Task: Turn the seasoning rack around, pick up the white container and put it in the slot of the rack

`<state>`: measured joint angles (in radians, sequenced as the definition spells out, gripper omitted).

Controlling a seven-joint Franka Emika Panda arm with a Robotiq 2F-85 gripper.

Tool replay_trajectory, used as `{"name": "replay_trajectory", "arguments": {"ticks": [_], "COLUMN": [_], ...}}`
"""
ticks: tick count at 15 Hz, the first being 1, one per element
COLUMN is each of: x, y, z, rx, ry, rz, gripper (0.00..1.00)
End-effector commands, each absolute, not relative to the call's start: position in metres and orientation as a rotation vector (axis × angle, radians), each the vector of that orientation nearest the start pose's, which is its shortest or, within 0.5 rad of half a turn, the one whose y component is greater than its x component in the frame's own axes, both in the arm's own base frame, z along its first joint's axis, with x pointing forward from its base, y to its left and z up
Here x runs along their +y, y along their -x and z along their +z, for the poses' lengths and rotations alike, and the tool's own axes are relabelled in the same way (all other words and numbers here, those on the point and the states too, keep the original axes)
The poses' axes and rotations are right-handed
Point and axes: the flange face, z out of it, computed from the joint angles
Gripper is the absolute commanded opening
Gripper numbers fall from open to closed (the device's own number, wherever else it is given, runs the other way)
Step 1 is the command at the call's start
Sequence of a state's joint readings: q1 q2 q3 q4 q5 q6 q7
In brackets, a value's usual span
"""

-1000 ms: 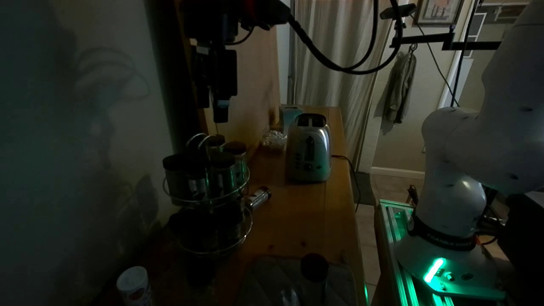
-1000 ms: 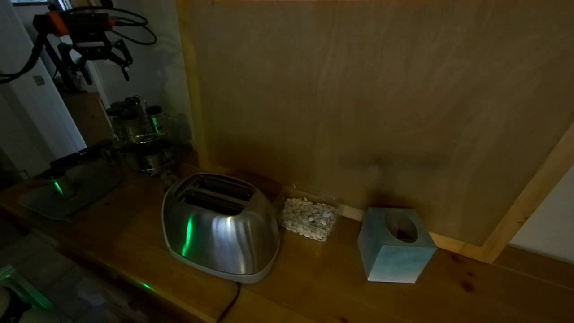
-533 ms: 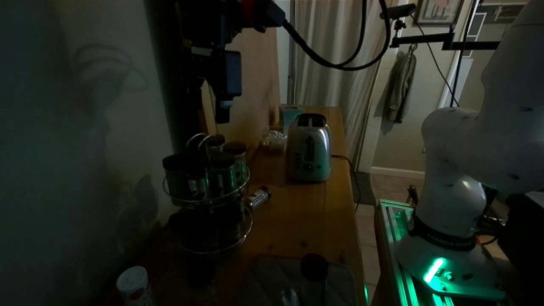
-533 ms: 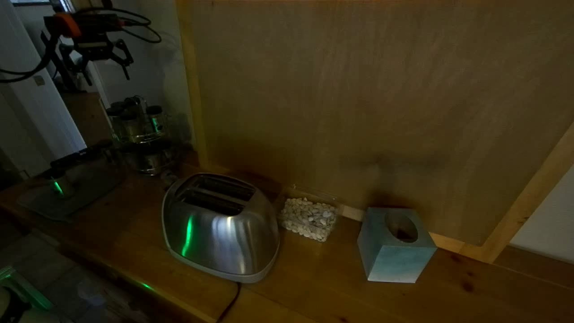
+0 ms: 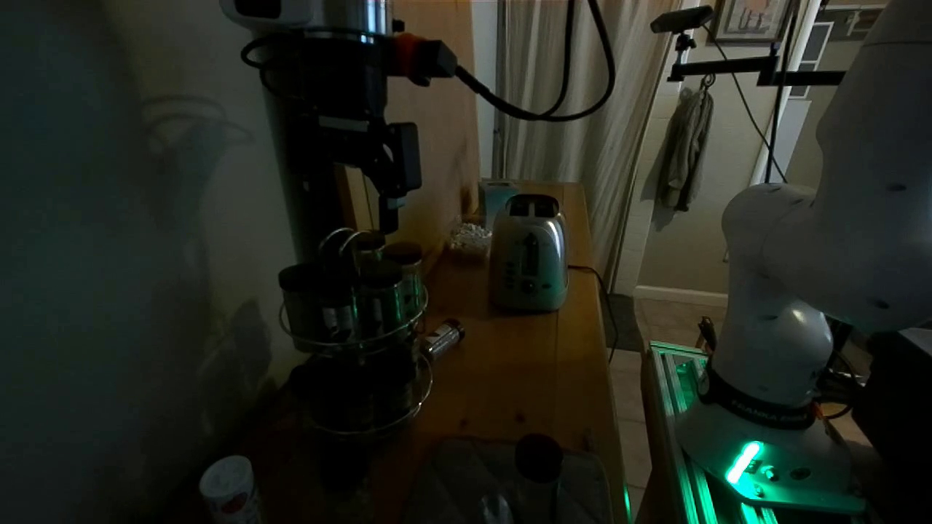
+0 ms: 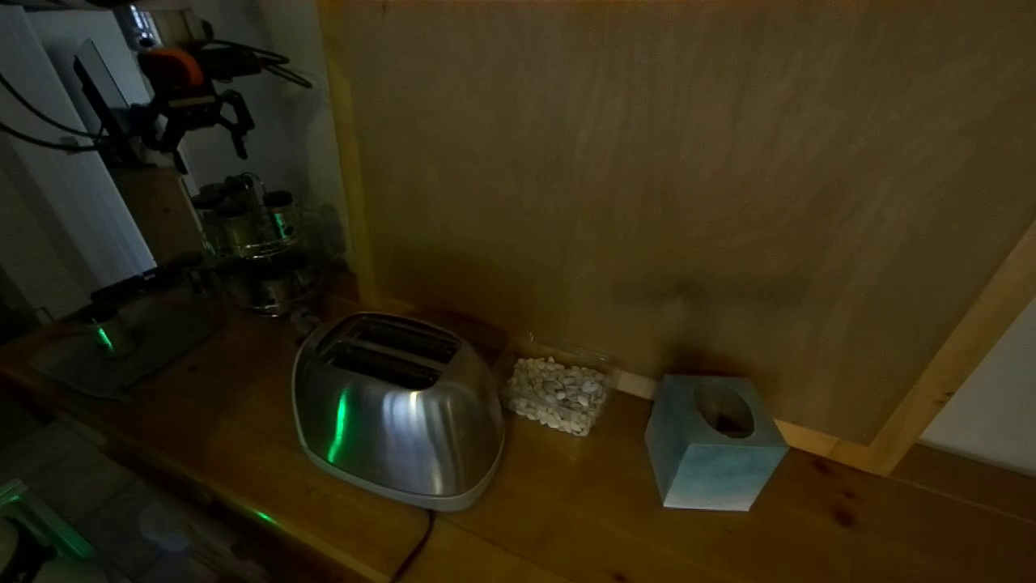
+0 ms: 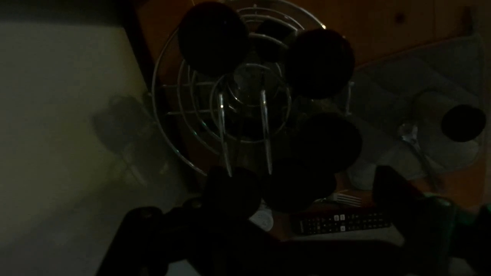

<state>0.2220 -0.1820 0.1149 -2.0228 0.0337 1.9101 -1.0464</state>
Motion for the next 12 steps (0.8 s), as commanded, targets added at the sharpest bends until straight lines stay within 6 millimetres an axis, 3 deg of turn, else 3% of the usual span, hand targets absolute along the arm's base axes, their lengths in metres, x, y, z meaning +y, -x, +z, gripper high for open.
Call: {"name": "replay_trajectory", "arguments": {"ticks": [1,9,11,12], "x": [0.172,0.163,0.162,0.162], "y": [-0.494,-0.513,-0.516,-0.517], "z": [0.531,0.522,0.518,0.517], "rx": [-2.112,-2.279,-2.283,-2.285], "ry": [2.360,2.270,2.266,2.262], "rz": [-0.132,-0.157,-0.143,-0.137], "gripper": [1.00,0.99,0.88,0.72]}}
